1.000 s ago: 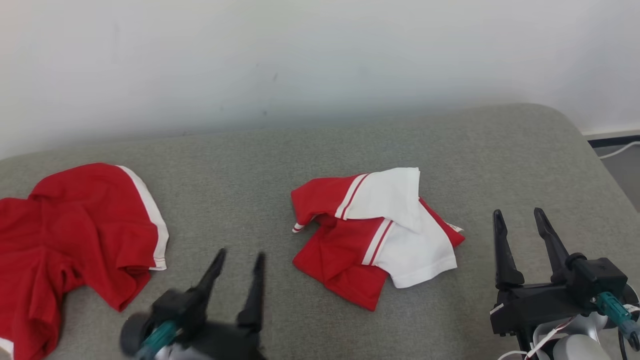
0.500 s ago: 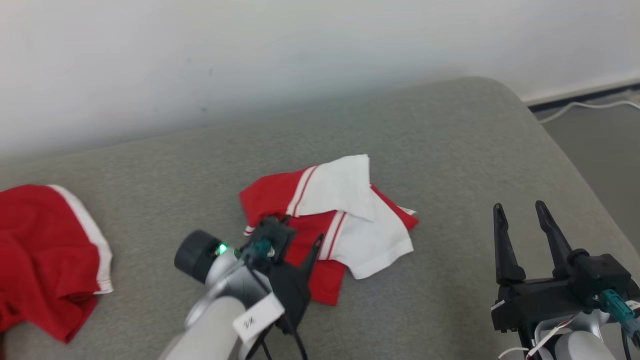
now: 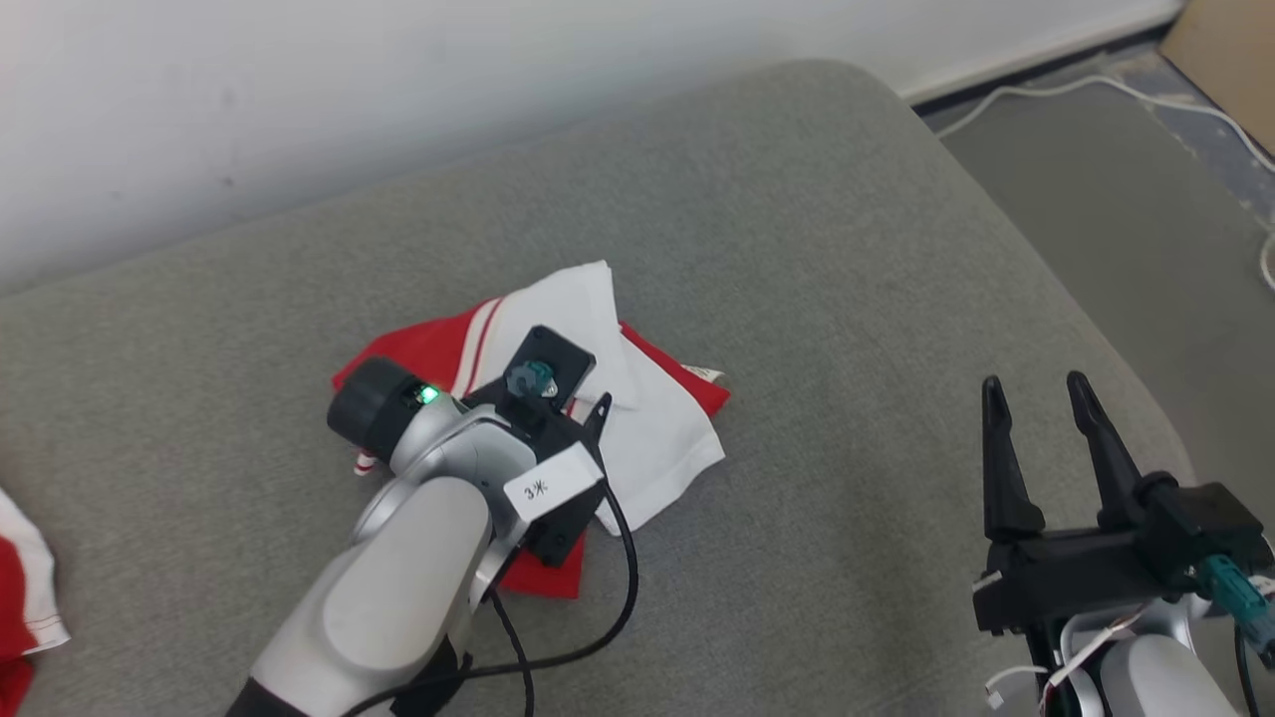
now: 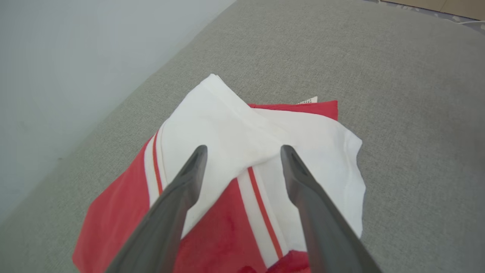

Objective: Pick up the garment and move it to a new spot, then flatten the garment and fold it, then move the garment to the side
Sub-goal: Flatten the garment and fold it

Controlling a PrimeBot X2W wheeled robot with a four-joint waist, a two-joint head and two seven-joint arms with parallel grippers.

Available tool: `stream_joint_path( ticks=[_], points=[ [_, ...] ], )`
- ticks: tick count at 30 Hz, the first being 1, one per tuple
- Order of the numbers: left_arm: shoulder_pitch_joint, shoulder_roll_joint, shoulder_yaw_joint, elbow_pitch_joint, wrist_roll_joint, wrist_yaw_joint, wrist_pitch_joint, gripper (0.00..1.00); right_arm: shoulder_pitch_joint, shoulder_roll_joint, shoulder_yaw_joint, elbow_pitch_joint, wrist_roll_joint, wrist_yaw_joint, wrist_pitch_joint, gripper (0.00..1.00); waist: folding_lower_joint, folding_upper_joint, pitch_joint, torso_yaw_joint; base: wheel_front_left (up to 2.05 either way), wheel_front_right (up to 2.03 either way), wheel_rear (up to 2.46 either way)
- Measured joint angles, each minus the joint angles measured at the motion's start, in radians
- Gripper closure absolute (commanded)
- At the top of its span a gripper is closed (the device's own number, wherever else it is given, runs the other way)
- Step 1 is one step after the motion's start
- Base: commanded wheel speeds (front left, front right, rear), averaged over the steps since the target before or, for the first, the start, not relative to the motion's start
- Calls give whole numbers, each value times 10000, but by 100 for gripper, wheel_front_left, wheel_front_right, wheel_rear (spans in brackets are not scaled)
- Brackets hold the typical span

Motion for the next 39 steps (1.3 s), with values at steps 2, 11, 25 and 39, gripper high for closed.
stream_joint_path(
  ticks=[2,11,25,39],
  points=[
    [-205,4,-25,249,2,0,17,0,-183,75,38,6,12,0,-4,0,0,0,185,-138,0,0,0],
    [-708,-8,-236,1229,102,-81,105,0,-288,155,-46,174,111,-4,-111,0,0,0,732,-505,0,0,0],
    [-1050,-27,-654,1283,-736,322,-700,100,-600,226,25,399,140,0,-274,0,0,1,717,-234,0,0,0],
    [535,525,1210,-579,-2169,1626,-2568,100,-84,-104,-570,418,142,-33,-366,0,-2,0,463,730,0,0,0]
  ],
)
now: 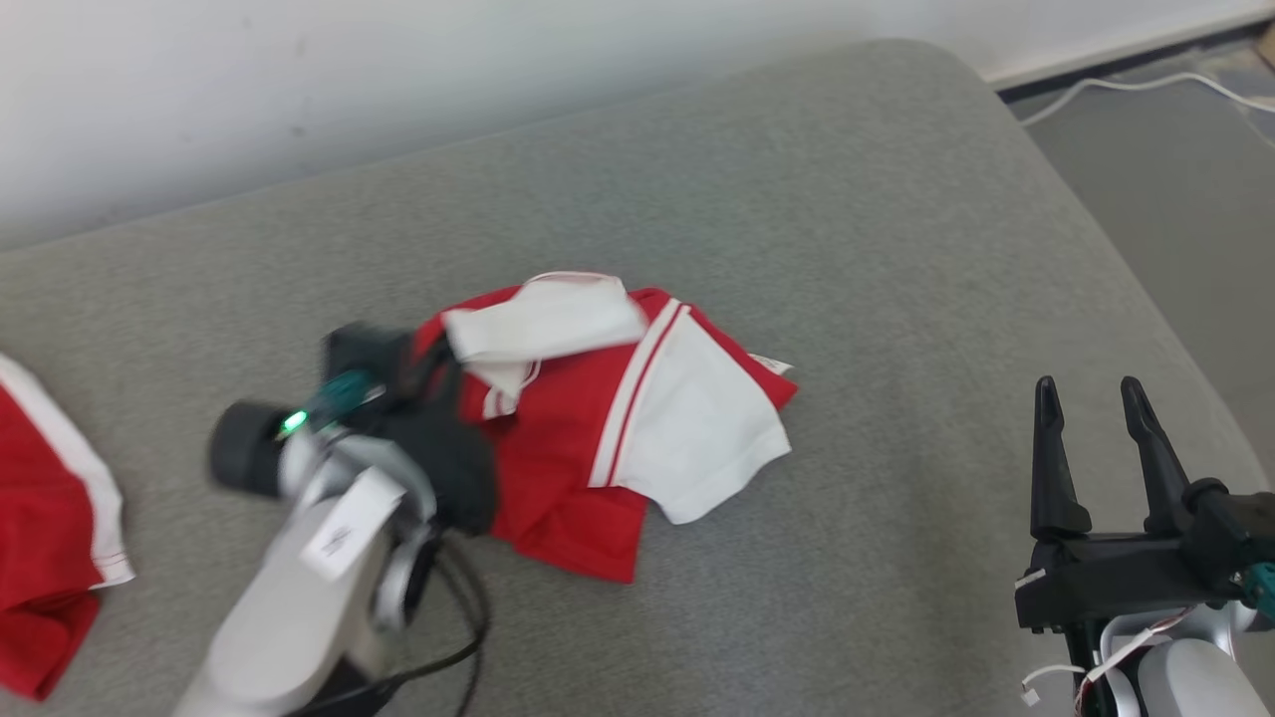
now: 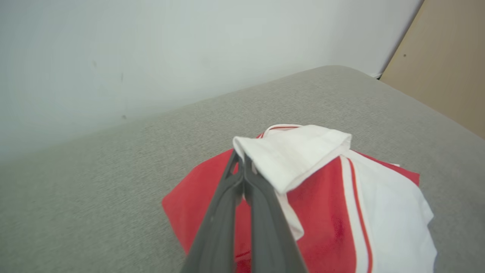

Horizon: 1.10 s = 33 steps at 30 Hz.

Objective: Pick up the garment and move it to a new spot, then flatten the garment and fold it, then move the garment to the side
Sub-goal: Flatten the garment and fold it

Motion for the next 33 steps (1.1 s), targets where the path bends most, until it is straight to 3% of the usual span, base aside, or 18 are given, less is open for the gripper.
stream_joint_path(
  ticks=[5,13,18,29,30,31,33],
  points=[
    [1436,911,1012,-989,-194,251,-583,100,203,-65,-81,-79,-2,-31,-23,0,0,0,-167,606,0,0,0],
    [3864,1490,2694,-1998,-1114,337,-1244,100,337,-86,15,-199,-19,-42,-23,0,0,-1,-476,1503,0,0,0],
    [5242,1254,3513,-2297,-1106,339,-1371,100,555,-127,27,-326,-50,-44,36,0,-1,0,-697,1885,0,0,0],
    [5648,685,4754,-2475,-470,339,-1457,100,479,-171,222,-468,-134,-44,211,0,-1,-1,-667,2028,0,0,0],
    [5648,631,4792,-2512,-456,339,-1448,56,477,-171,226,-479,-134,-44,257,0,-1,0,-653,2027,0,0,0],
    [5648,583,4819,-2550,-380,339,-1446,0,476,-171,238,-495,-134,-44,286,0,0,-1,-638,2026,0,0,0],
    [5647,487,4867,-2619,-295,339,-1352,0,468,-169,265,-512,-136,-44,293,0,0,0,-607,2021,0,0,0]
  ],
)
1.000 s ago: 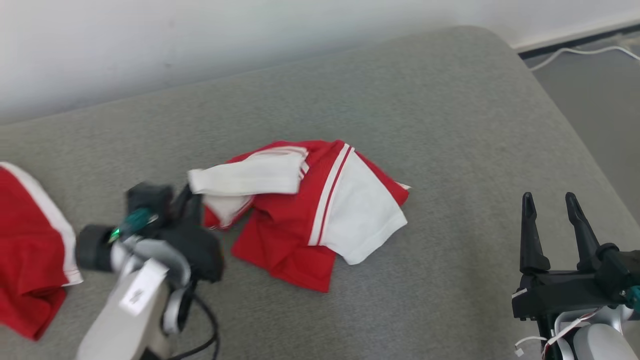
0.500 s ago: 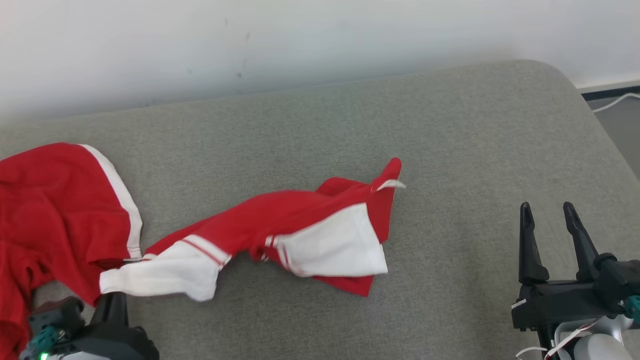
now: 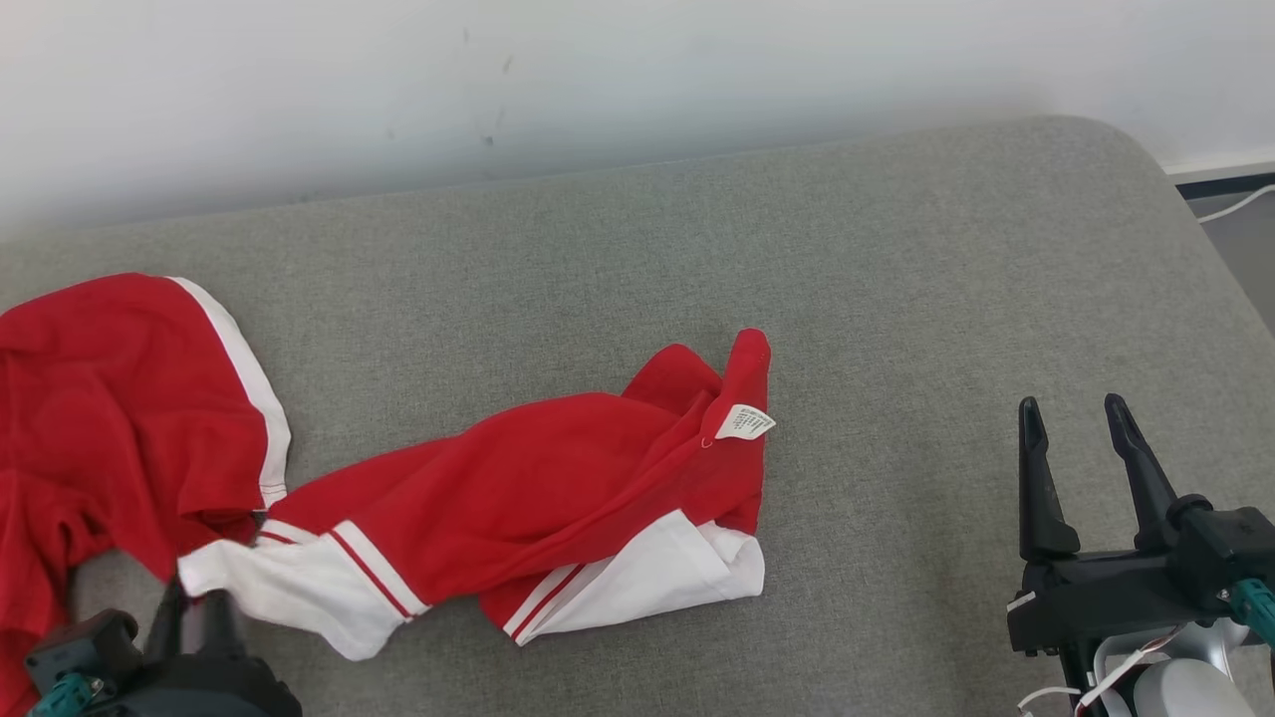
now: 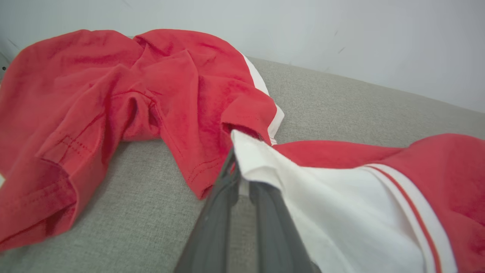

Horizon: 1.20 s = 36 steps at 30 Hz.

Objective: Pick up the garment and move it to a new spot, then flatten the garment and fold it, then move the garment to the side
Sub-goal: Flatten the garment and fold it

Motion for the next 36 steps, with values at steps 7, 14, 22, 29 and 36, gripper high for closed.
stream_joint_path(
  ticks=[7,14,22,29,36],
  points=[
    [6,-366,537,-359,424,0,163,0,-50,17,-2,27,0,0,75,0,1,0,38,-39,0,0,0],
    [29,-748,1241,-1434,1076,0,-136,0,-68,25,-111,136,0,-29,73,0,0,0,-172,-7,0,0,0],
    [151,-959,1129,-2987,1498,2,-941,0,-88,111,6,171,0,-29,58,0,0,0,-537,105,0,0,0],
    [169,-986,-238,-3235,1590,-90,-1210,0,-300,263,94,238,-6,-27,-105,0,0,0,-870,137,0,0,0],
    [390,-978,-1187,-2654,1593,-849,-1220,0,-407,439,142,506,309,196,-201,0,1,0,-1227,42,0,0,0]
  ],
)
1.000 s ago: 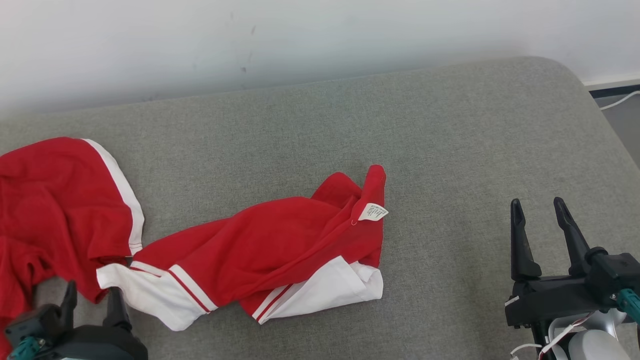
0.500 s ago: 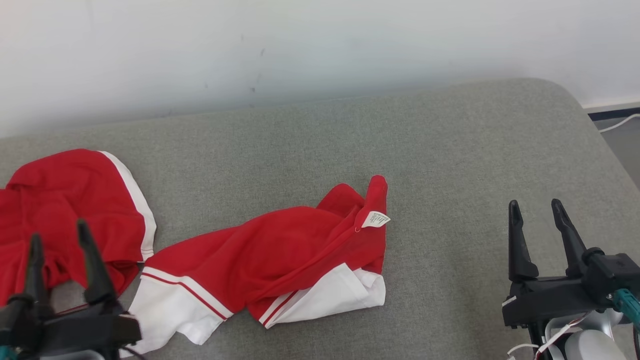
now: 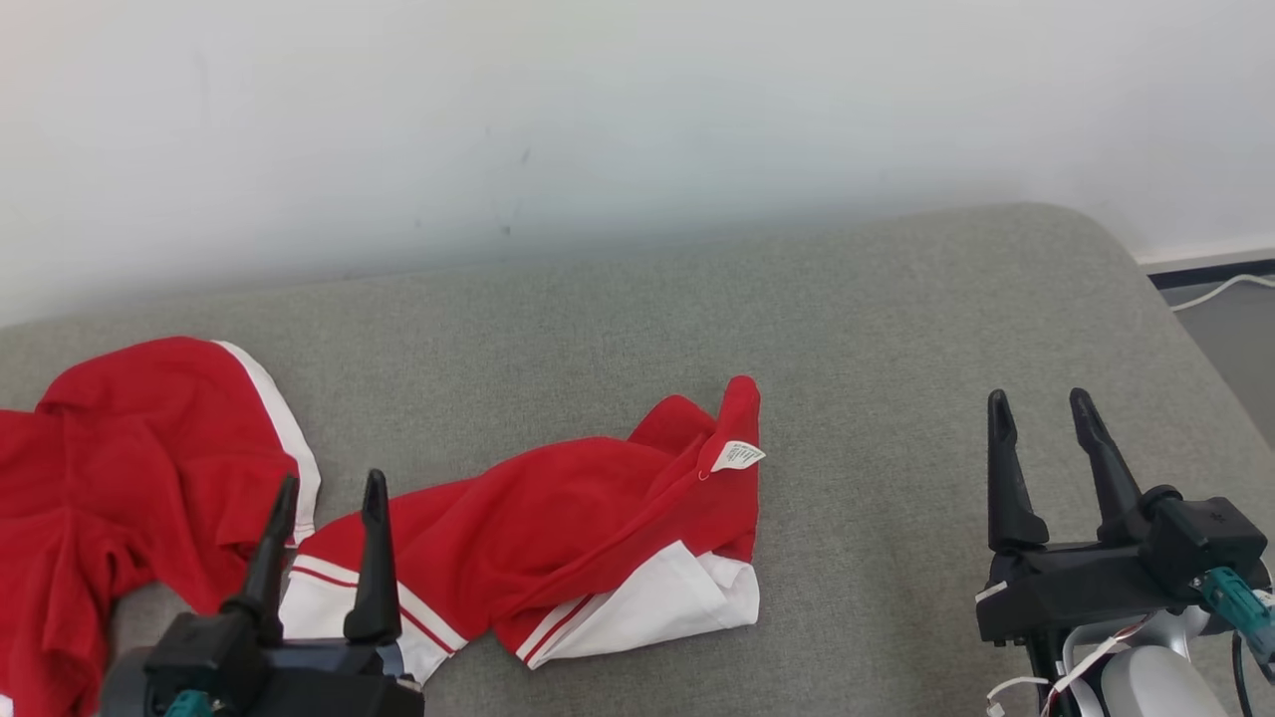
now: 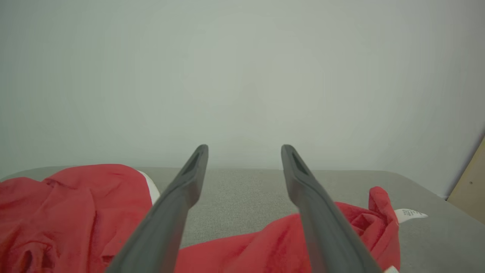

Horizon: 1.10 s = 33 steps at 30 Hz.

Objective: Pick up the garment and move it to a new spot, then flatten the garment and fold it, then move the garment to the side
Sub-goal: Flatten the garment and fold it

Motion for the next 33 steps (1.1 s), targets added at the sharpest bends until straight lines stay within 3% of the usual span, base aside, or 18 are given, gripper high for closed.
stream_joint_path(
  ticks=[9,26,33],
  points=[
    [415,75,-12,380,-128,-311,209,0,33,6,176,198,17,127,23,0,0,0,-243,-98,0,0,0],
    [848,207,221,288,-583,-380,1429,0,252,-96,211,382,2,115,606,0,-1,0,-241,-3,0,0,0],
    [1636,136,196,844,-1613,-395,2905,0,285,-150,226,313,-4,38,719,0,0,0,-130,81,0,0,0]
  ],
)
